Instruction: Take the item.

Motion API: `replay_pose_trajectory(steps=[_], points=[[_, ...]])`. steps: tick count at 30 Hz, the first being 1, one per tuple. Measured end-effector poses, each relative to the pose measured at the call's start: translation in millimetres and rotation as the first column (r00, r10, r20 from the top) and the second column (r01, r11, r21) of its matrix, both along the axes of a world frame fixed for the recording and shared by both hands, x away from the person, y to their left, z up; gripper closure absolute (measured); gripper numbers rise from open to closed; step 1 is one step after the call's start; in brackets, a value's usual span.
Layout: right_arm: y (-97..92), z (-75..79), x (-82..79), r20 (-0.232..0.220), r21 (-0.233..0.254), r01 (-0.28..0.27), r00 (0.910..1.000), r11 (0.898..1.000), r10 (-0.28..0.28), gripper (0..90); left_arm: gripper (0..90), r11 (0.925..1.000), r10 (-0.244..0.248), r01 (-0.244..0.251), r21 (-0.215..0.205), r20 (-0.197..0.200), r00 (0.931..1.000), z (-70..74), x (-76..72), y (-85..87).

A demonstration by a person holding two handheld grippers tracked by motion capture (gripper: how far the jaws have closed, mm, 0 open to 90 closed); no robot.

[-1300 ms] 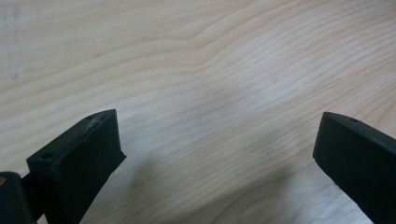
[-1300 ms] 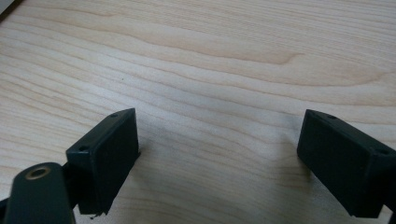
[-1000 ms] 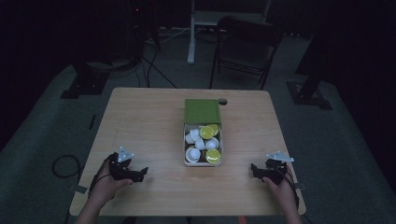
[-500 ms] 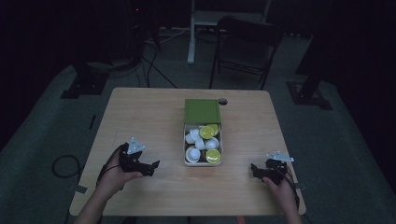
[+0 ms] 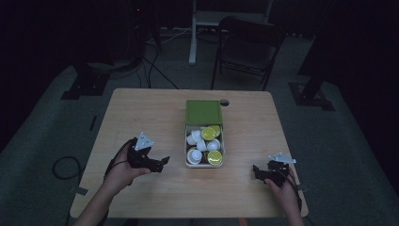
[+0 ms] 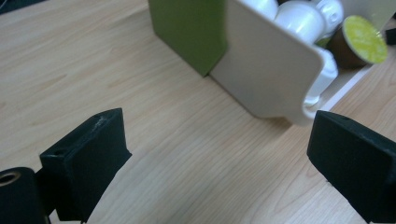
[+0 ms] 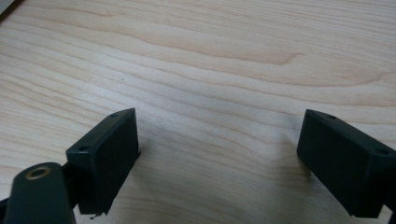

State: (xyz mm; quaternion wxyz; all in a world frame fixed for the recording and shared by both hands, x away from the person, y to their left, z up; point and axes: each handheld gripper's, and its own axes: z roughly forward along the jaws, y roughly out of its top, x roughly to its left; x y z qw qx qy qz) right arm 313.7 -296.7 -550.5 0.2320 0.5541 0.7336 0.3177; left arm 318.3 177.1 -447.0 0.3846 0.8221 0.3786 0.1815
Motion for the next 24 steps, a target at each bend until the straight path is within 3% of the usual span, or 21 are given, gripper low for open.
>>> replay_pose_trajectory(steps=[14,24], points=[[0.1,-0.1,-0.2,0.001,0.0,0.0,1.0,1.0,0.0,12.2,5.2,0.997,-0.068,0.07,-0.033,0.057,0.9961,22.6,2.0,-27.5],[0.1,-0.1,-0.2,0.0,0.0,0.0,1.0,1.0,0.0,12.2,5.2,0.9908,-0.124,0.126,-0.048,0.052,0.9909,32.0,8.9,-46.9]])
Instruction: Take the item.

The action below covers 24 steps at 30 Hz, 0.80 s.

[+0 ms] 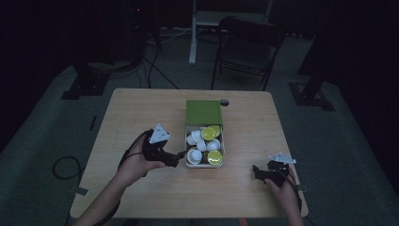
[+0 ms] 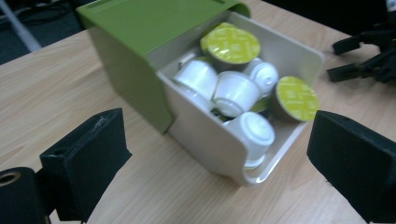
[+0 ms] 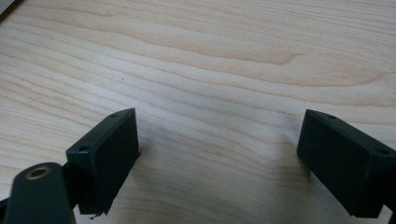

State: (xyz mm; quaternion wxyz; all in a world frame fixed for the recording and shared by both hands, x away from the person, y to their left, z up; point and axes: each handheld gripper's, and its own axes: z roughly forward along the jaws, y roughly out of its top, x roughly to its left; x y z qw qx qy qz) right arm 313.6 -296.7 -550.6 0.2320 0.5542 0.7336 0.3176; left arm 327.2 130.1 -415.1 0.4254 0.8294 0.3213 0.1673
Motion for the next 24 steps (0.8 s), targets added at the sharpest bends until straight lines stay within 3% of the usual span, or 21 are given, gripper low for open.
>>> replay_pose_trajectory(steps=[13,24], points=[[0.0,0.0,0.0,0.001,0.0,0.0,1.0,1.0,0.0,12.2,5.2,0.9992,-0.04,0.04,-0.005,0.03,0.9988,4.3,7.8,-37.4],[0.0,0.0,0.0,0.001,0.0,0.0,1.0,1.0,0.0,12.2,5.3,0.9979,-0.059,0.06,-0.027,0.01,0.9982,2.4,20.0,-59.4]])
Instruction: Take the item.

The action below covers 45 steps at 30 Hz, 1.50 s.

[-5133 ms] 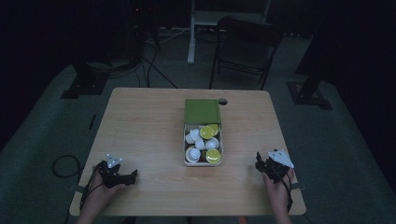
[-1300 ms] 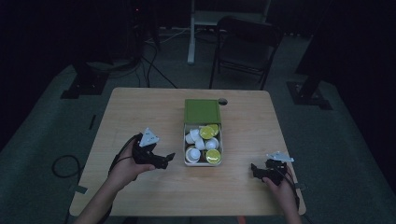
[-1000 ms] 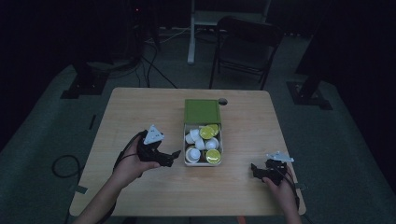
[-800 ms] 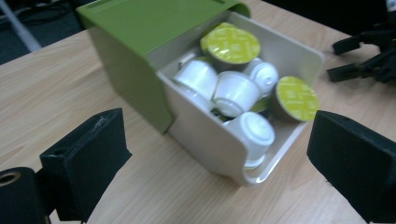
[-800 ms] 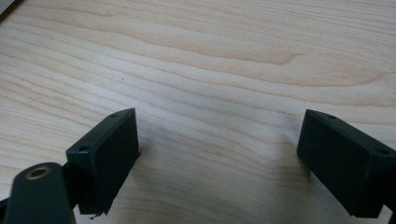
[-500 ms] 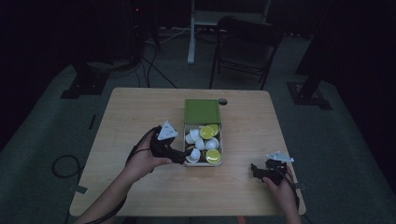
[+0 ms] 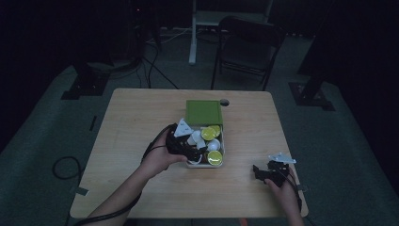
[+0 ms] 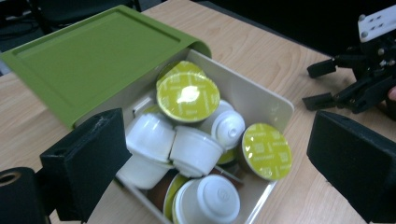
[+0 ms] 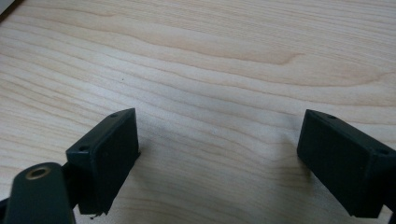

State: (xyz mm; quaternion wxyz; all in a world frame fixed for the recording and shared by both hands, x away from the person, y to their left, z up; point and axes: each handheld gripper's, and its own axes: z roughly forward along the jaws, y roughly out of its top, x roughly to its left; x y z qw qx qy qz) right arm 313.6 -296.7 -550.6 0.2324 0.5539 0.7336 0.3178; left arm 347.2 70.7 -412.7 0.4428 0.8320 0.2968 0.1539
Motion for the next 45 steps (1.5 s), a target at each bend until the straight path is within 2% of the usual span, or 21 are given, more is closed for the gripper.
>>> replay_pose_trajectory(steps=[13,14,15,17,25,28,33,38,40,45], points=[[0.0,-0.1,0.0,0.001,-0.001,0.0,1.0,1.0,0.0,12.2,5.9,0.9978,0.034,-0.035,-0.057,-0.015,0.9993,-10.9,17.5,-23.1],[0.1,-0.1,0.0,0.001,-0.001,0.0,1.0,1.0,0.0,12.3,5.9,0.9985,0.047,-0.047,-0.029,0.001,0.9989,-12.8,20.3,-25.7],[0.1,-0.1,0.0,0.001,0.0,0.0,1.0,1.0,0.0,12.3,5.9,0.9984,0.052,-0.052,-0.023,0.0,0.9986,-13.7,21.7,-27.1],[0.1,-0.1,-0.1,0.001,0.0,0.0,1.0,1.0,0.0,12.3,5.9,0.9983,0.05,-0.051,-0.03,-0.014,0.9986,-15.1,24.5,-29.7],[0.5,0.0,-0.3,0.0,0.0,-0.007,1.0,1.0,0.007,12.4,7.9,0.9978,0.06,-0.059,0.031,-0.04,0.9974,-24.1,34.9,-38.3],[0.6,0.0,-0.3,0.0,0.0,-0.008,1.0,1.0,0.008,12.4,11.0,0.9973,0.07,-0.068,0.028,-0.061,0.9957,-25.9,38.1,-40.6],[0.6,0.0,-0.3,0.0,0.0,-0.008,1.0,1.0,0.008,12.4,13.7,0.9948,0.09,-0.087,0.053,-0.06,0.9941,-29.5,43.6,-41.4],[0.5,0.0,-0.3,0.0,0.0,-0.009,1.0,1.0,0.009,12.4,15.1,0.9928,0.089,-0.084,0.086,-0.062,0.994,-31.4,48.5,-44.3],[0.5,0.0,-0.3,0.0,-0.001,-0.009,1.0,1.0,0.009,12.4,17.1,0.9909,0.091,-0.085,0.104,-0.052,0.9945,-32.6,50.1,-45.8],[0.5,0.0,-0.3,0.0,-0.001,-0.009,1.0,1.0,0.009,12.4,18.5,0.9895,0.091,-0.082,0.119,-0.069,0.9935,-36.1,54.0,-47.7]])
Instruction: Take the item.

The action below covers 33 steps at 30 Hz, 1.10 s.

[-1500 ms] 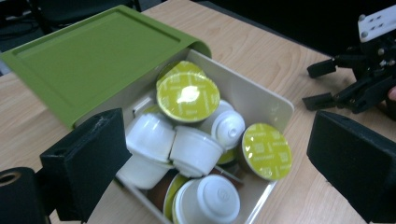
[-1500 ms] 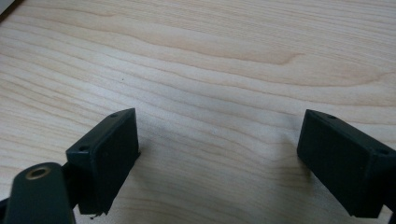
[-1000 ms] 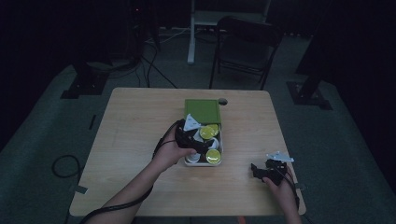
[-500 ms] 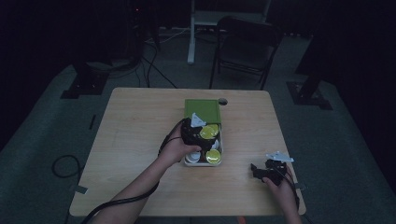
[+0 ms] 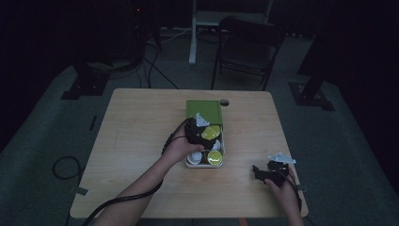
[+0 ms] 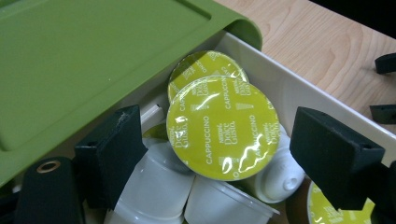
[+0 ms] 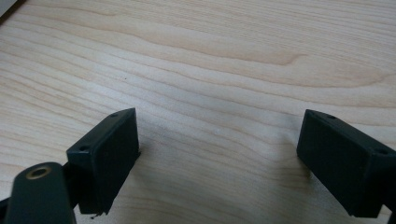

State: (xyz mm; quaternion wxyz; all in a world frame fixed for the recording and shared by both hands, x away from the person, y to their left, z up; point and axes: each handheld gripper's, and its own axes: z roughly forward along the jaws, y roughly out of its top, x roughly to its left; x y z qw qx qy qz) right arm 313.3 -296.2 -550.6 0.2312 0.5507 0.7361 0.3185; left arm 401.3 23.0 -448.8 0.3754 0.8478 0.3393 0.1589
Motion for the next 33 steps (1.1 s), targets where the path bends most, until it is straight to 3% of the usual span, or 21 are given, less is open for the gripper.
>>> replay_pose_trajectory(steps=[5,13,18,22,33], points=[[0.0,0.0,0.0,0.0,0.0,0.0,1.0,1.0,0.0,12.4,28.0,0.9999,0.004,-0.004,-0.011,-0.007,1.0,-1.2,2.6,-0.8],[0.0,0.0,0.0,0.0,0.0,0.0,1.0,1.0,0.0,12.4,28.5,0.9999,0.0,0.0,0.013,-0.007,1.0,-2.4,4.6,-4.1],[0.0,0.0,0.0,0.0,0.0,0.0,1.0,1.0,0.0,12.4,37.3,1.0,-0.006,0.006,0.0,-0.016,0.9999,-1.8,3.0,-5.5],[0.0,0.0,0.0,0.0,0.0,0.0,1.0,1.0,0.0,12.4,38.4,1.0,-0.009,0.009,0.0,0.002,1.0,-0.1,2.3,-4.3],[0.0,0.0,0.0,0.0,0.001,0.001,1.0,1.0,-0.001,12.4,38.6,0.9991,-0.027,0.027,-0.033,0.003,0.9996,15.1,-5.8,-0.2]])
